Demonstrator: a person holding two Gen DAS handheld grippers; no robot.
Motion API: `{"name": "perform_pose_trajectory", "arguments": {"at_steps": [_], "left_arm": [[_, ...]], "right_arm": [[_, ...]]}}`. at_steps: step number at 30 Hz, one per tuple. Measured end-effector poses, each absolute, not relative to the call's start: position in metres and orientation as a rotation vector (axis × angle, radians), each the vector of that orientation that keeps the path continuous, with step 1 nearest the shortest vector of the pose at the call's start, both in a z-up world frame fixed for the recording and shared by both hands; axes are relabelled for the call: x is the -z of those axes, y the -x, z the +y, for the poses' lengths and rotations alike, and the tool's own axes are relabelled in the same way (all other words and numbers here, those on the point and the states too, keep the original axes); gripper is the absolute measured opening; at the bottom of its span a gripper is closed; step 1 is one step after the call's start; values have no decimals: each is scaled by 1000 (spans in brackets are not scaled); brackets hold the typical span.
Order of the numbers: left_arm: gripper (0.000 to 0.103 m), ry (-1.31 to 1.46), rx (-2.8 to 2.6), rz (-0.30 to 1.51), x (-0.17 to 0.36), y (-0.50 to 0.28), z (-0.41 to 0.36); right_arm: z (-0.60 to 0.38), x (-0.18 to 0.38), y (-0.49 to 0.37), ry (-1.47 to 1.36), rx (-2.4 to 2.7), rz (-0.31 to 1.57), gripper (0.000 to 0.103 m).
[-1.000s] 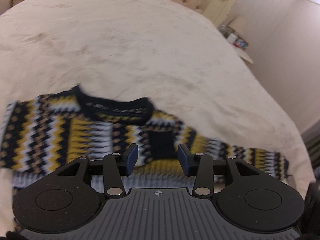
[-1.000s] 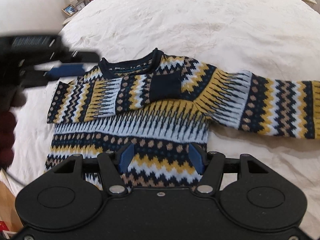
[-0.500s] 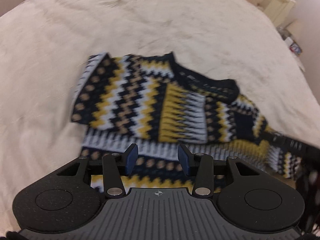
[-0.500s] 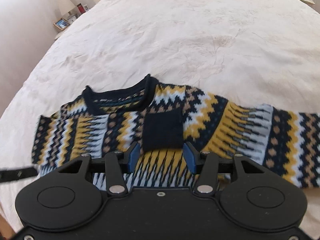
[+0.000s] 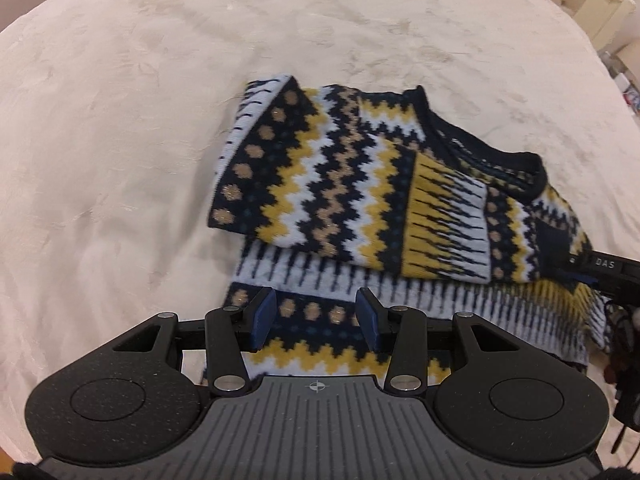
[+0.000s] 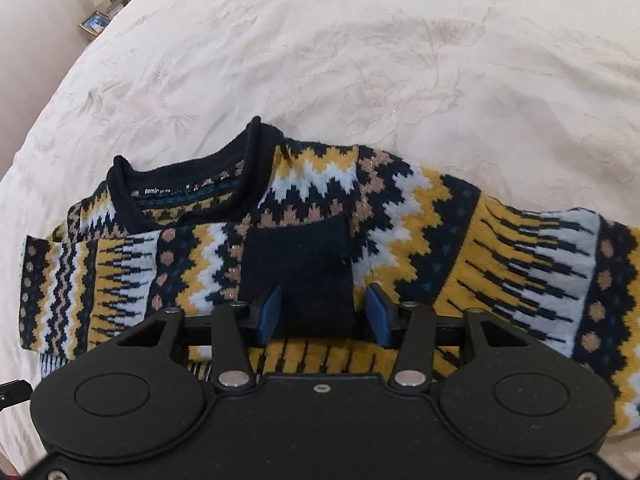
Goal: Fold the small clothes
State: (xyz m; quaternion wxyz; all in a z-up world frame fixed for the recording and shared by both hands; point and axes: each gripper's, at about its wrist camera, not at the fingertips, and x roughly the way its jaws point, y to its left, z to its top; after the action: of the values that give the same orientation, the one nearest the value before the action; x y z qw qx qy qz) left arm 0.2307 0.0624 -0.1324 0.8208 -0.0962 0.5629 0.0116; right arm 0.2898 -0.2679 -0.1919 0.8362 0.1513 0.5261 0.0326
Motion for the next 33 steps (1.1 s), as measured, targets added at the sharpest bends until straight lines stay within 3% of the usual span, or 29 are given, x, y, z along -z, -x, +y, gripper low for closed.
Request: {"name": "perform_pose_trajectory", "arguments": {"at_steps": [3,14,25,33], "left_arm": [[43,196,-35,1200,134,-233,64],[43,168,-10,1155,129,-244,64],[43,114,6,1130,138,-269,61],[43,62,-5,1196,175,-283,62]], "right_arm": [[-266,188,-290,-289,-29,1113,14],[-282,115,-248,-349,-101,954,10],[-297,143,-235,-264,28,1082,8],[-291,158,-239,-220,57,1149,10]]}}
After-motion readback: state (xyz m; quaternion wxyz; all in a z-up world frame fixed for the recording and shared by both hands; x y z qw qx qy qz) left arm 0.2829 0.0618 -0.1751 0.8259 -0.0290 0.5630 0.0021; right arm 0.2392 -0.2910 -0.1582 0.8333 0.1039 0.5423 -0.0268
